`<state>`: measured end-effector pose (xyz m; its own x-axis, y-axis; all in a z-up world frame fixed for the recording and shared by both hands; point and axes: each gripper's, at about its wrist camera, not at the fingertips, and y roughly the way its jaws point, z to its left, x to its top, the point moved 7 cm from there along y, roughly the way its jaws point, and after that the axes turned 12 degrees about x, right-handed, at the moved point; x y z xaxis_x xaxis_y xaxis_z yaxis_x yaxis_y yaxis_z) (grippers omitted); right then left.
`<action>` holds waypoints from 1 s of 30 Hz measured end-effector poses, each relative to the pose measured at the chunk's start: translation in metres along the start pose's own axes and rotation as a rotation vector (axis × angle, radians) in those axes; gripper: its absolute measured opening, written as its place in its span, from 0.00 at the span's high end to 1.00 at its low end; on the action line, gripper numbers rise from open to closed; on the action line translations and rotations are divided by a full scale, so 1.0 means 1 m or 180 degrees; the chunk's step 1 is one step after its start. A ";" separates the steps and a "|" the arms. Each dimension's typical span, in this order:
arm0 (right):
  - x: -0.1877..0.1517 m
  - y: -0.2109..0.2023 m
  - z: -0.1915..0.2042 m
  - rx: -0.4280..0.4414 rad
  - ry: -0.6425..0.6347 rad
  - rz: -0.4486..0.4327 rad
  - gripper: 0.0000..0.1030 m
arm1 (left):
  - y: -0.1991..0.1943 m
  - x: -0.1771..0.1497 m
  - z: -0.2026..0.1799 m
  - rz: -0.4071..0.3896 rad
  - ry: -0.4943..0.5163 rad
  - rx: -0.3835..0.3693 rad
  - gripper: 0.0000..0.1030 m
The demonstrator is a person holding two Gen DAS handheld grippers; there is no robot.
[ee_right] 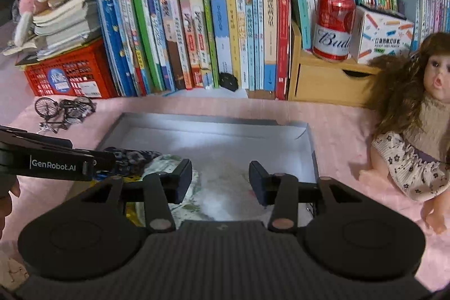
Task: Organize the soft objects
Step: 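Open the left gripper dropping the blue pouch while the right gripper releases the white plush into the tray, then pull both grippers back toward the pink sock and pink-green plush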
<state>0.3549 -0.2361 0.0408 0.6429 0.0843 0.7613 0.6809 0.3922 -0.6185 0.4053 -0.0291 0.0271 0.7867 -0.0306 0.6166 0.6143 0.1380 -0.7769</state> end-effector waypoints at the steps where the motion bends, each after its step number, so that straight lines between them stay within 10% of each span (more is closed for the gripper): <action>1: 0.001 -0.004 0.002 0.0015 -0.0010 -0.0021 0.40 | -0.004 -0.001 0.001 -0.0018 0.0002 -0.0005 0.25; 30: -0.068 -0.147 0.124 0.0440 -0.0722 -0.0989 0.17 | -0.164 -0.111 0.082 -0.0934 -0.0408 -0.0511 0.17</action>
<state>0.1679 -0.1857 0.1043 0.3099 0.1363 0.9410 0.7670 0.5491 -0.3321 0.2123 0.0328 0.0968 0.5674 0.0799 0.8195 0.8228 -0.0159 -0.5681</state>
